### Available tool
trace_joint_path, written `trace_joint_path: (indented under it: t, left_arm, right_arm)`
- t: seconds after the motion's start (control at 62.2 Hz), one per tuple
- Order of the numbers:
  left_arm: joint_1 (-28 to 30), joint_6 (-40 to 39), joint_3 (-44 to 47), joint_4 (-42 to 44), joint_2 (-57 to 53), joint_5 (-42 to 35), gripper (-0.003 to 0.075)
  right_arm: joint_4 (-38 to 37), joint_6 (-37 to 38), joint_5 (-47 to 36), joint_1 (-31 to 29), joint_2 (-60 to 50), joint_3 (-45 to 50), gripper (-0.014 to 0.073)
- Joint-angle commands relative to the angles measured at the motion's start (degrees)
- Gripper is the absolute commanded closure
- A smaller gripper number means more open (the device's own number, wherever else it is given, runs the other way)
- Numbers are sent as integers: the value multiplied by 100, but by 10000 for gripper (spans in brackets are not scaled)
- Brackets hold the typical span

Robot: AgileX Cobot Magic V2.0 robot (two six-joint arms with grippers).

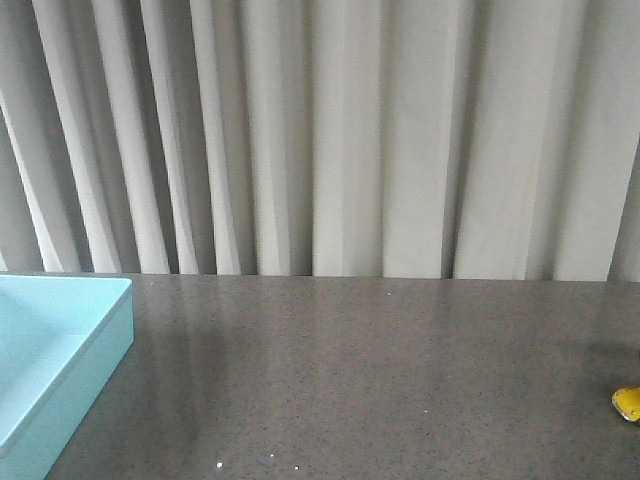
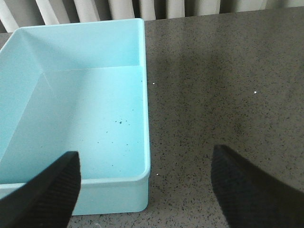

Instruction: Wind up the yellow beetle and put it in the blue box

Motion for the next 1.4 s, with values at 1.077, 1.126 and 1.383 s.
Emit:
trace_joint_path:
  t: [1.077,1.126,1.383]
  left_arm:
    - [-30,-32,-194,-63,-35,-411,164]
    - [-30,-32,-194,-63,-35,-411,164]
    - [-30,-2,-194,-51,-35,-411,164]
  right_arm:
    - [-2199,2167,-569,3245,-5771,4618,67]
    - [-2160,2160,-603,3223,-5936,4766,67]
    - [-2166,2155,-608,3223,-6371,4951,67]
